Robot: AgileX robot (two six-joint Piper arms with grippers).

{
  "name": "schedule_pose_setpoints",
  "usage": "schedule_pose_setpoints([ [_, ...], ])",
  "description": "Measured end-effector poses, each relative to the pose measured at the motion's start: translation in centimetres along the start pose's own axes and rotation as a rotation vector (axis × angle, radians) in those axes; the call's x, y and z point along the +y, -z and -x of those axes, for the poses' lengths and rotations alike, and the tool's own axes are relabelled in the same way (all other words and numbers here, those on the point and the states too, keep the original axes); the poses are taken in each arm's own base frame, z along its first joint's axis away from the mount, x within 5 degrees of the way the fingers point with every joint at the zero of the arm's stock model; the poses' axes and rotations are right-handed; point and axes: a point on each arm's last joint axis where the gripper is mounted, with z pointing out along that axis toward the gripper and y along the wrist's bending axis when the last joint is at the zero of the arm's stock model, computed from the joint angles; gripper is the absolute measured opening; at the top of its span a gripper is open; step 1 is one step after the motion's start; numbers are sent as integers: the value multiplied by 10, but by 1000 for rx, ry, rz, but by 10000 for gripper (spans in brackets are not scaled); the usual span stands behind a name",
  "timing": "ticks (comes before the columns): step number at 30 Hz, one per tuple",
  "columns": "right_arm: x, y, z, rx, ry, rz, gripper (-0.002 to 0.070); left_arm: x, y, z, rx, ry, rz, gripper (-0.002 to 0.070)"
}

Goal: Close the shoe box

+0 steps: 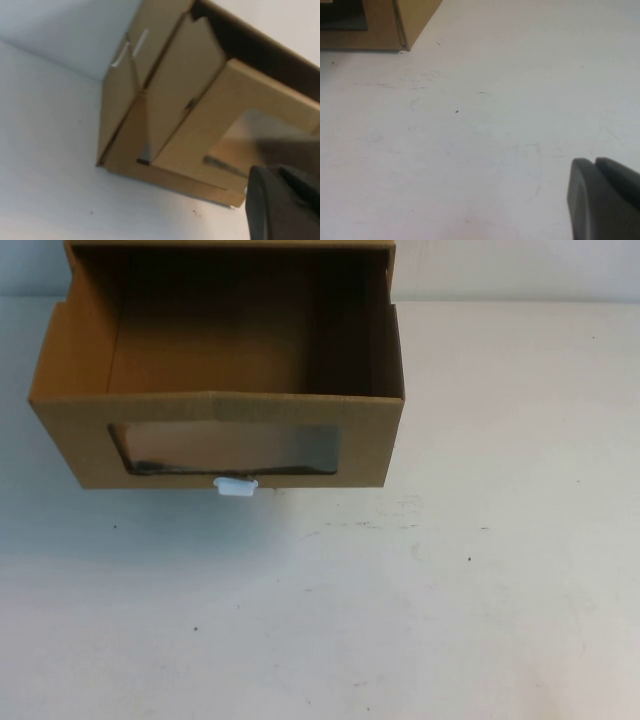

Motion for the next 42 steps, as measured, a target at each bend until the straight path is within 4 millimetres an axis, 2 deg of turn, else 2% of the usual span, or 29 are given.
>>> schedule_pose_setpoints([
  [1,0,0,0,0,0,0,-11,-7,-2,11,30,-23,-3,-2],
  [4,0,0,0,0,-2,1,-11,-33,-17,58,106,-108,-16,-2],
  [7,0,0,0,0,-2,1,-11,-54,-49,100,232,-214,-36,-2],
  [11,0,0,0,0,-2,1,-11,-74,-111,141,431,-338,-87,-2],
  [14,0,0,0,0,-2,1,-11,-86,-155,168,459,-401,-142,-2],
  [17,0,0,0,0,-2,1,-11,-99,-196,182,470,-443,-193,-2],
  [22,0,0,0,0,-2,1,-11,-118,-261,182,519,-507,-262,-2],
  [24,0,0,0,0,-2,1,-11,-121,-287,176,549,-518,-278,-2],
  [30,0,0,0,0,-2,1,-11,-112,-345,159,610,-538,-259,-2],
  [36,0,0,0,0,-2,1,-11,-105,-369,147,659,-547,-250,-2],
  [39,0,0,3,-29,-13,-1,-11,-103,-373,144,669,-553,-242,-2],
  [42,1,1,10,-109,-116,16,-11,-102,-373,145,671,-566,-232,-2],
])
